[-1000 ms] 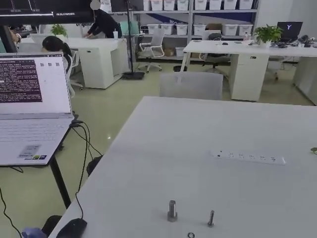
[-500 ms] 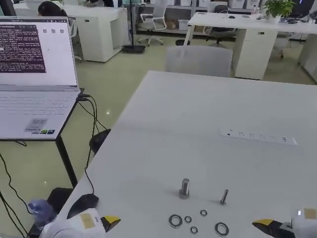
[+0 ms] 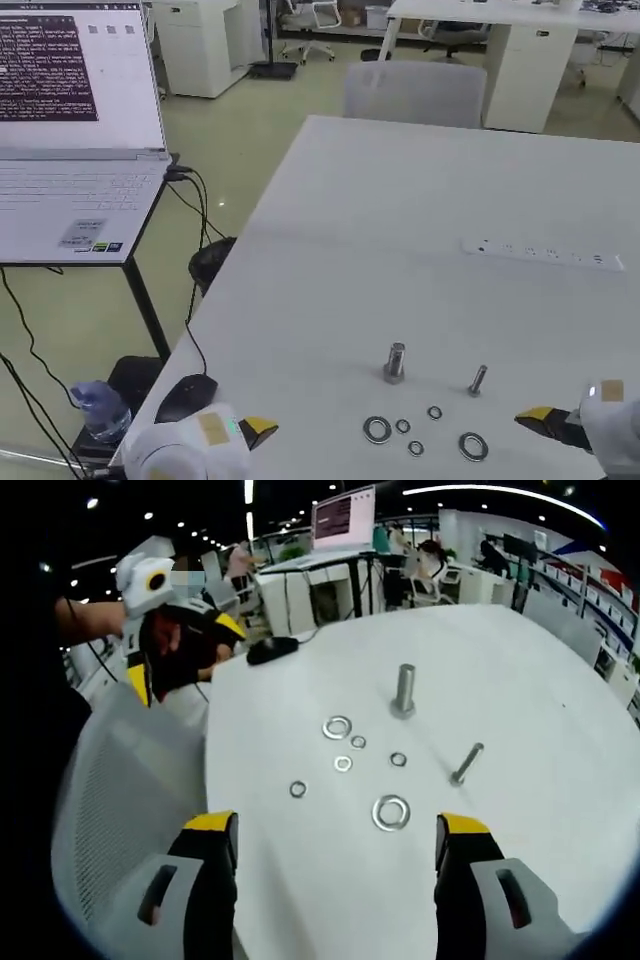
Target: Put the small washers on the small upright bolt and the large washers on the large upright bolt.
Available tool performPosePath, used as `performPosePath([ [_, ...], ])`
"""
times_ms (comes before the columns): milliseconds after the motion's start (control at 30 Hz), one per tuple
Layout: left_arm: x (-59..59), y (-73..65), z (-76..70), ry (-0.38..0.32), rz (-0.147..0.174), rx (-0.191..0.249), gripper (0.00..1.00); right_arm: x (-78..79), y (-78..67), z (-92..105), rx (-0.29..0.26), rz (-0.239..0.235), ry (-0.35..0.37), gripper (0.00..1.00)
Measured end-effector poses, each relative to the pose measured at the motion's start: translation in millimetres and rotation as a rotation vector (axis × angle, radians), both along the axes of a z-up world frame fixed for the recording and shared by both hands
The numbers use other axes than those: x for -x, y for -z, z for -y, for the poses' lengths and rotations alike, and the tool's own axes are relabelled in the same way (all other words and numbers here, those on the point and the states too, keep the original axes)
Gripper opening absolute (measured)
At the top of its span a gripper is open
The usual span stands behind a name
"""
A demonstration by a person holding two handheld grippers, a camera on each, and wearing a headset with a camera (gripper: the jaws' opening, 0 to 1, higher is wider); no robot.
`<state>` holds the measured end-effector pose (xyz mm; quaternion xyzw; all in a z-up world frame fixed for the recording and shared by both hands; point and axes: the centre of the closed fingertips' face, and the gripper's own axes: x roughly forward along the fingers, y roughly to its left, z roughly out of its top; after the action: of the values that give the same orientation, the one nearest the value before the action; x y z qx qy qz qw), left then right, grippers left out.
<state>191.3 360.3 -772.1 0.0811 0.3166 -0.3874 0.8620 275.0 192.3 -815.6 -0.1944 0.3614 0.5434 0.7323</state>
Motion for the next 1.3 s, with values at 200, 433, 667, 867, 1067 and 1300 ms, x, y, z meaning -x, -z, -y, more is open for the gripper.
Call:
performPosePath([
  [200,-0.3,1.9,-1.1,0.016,0.0,0.003,0.91,-9.4,3.5,-3.5,0.037,0.006,-0.007,0.77],
  [433,-0.8,5.1,-3.7,0.026,-0.004,-0.008,0.9,-16.2,10.8,-4.3,0.078,0.011,-0.031,0.73],
  [667,-1.2,6.5,-6.1,0.027,-0.011,-0.008,0.87,-24.0,21.8,-2.1,0.138,0.017,-0.072,0.7],
  [867,-2.3,6.9,-10.0,0.026,-0.01,-0.01,0.87,-26.7,32.0,-1.6,0.2,0.017,-0.12,0.63],
  [1067,-1.9,6.4,-10.4,0.027,-0.011,-0.007,0.87,-32.7,34.2,-3.4,0.215,0.02,-0.123,0.57],
  [1300,-1.8,9.9,-8.8,0.046,-0.01,-0.021,0.86,-39.6,41.2,-0.1,0.264,0.02,-0.152,0.53],
])
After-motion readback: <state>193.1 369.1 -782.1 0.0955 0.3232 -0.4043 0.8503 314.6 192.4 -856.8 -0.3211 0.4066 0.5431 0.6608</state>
